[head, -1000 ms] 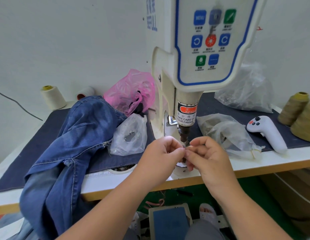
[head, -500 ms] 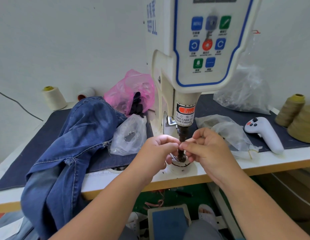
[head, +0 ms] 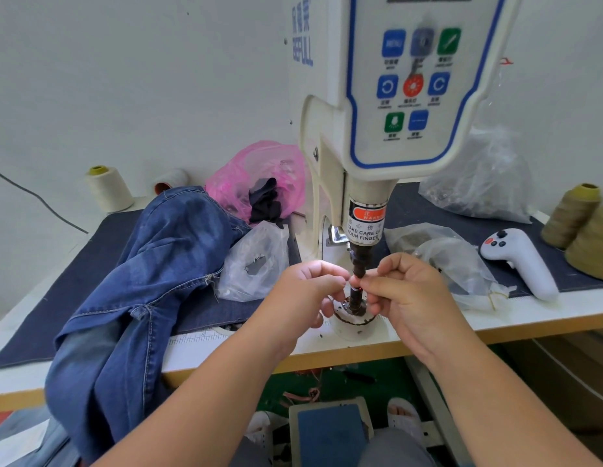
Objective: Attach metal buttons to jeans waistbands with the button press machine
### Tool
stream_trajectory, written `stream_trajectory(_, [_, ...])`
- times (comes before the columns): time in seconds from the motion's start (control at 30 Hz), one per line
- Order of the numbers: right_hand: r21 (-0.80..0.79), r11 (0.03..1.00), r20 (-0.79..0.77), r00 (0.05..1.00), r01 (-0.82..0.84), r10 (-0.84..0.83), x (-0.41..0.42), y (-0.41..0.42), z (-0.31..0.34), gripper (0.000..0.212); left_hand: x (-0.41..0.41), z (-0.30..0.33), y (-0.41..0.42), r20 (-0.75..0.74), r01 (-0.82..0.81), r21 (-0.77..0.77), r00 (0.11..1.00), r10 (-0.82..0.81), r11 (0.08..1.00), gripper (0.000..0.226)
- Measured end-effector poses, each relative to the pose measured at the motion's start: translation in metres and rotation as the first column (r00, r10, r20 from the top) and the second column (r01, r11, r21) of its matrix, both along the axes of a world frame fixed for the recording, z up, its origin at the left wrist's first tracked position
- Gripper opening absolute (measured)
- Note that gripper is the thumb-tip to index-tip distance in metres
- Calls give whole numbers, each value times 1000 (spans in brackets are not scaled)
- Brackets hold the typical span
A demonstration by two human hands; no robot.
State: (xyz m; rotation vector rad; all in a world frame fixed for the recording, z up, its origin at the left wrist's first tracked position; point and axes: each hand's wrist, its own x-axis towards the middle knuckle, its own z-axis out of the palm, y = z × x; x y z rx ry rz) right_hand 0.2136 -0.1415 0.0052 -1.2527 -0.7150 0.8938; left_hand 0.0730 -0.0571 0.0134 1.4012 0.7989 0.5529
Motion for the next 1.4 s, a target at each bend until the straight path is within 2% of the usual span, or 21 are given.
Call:
stream_trajectory(0.2, [-27,1000,-69,997,15,-16,-6,3,2,47,-6,1,5,-11,-12,26,1000,12,1000,16])
stream_trajectory(0.33, [-43,998,-136,989,55,-60,-5,4,2,40,-11,2,7,-19,-32,32,999,32,999,17])
stream_trajectory(0.43, [-66,993,-17,995,94,-96,-6,1,1,25,-17,3,10,-40,-46,65,998,49,997,19])
stream_trajectory(0.53, [-56,991,146,983,121,-112,-11,-4,0,23,-20,5,13,-85,-56,146,994,69,988,17])
stream_trajectory(0.63, [-30,990,183,975,135,-127,-15,-6,0,23,-20,4,14,-92,-70,187,992,88,980,17])
stream_trajectory(0.7, [-14,991,49,990,130,-130,-17,-7,2,24,-21,3,15,-99,-71,216,991,94,974,17])
stream_trajectory(0.8, [54,994,-283,956,96,-78,-21,-10,5,29,-28,2,25,-163,-78,352,976,144,933,17])
stream_trajectory(0.83, [71,993,-326,943,90,-62,-22,-11,5,28,-32,1,31,-189,-89,404,966,178,910,18])
stream_trajectory(0.9, [77,993,-306,950,93,-66,-23,-12,4,24,-41,-1,44,-231,-115,523,934,271,844,17])
stream_trajectory(0.97, [60,992,-219,971,110,-95,-23,-12,1,26,-51,-1,60,-267,-138,668,873,408,732,15])
stream_trajectory(1.07, [56,993,-150,984,101,-91,-25,-13,-2,27,-70,9,94,-214,-168,838,773,597,519,14])
stream_trajectory(1.17, [53,994,-145,986,96,-87,-26,-14,-1,39,-89,19,137,-158,-148,937,630,761,317,27])
stream_trajectory(1.2, [51,993,-145,985,104,-95,-26,-13,0,44,-95,20,149,-161,-145,947,562,811,288,34])
stream_trajectory(1.23, [51,993,-146,984,111,-102,-27,-14,1,45,-99,19,159,-190,-143,945,492,850,294,43])
stream_trajectory(1.27, [53,992,-151,983,115,-106,-27,-14,1,41,-102,17,171,-251,-140,930,431,867,339,54])
stream_trajectory(1.3, [52,991,-157,981,120,-110,-28,-14,1,35,-106,15,181,-343,-140,897,381,859,420,67])
stream_trajectory(1.33, [47,991,-157,981,125,-116,-28,-14,1,29,-109,13,190,-437,-159,842,358,825,515,77])
stream_trajectory(1.4, [23,989,-139,980,144,-139,-28,-15,-1,21,-113,10,201,-557,-193,722,408,723,665,81])
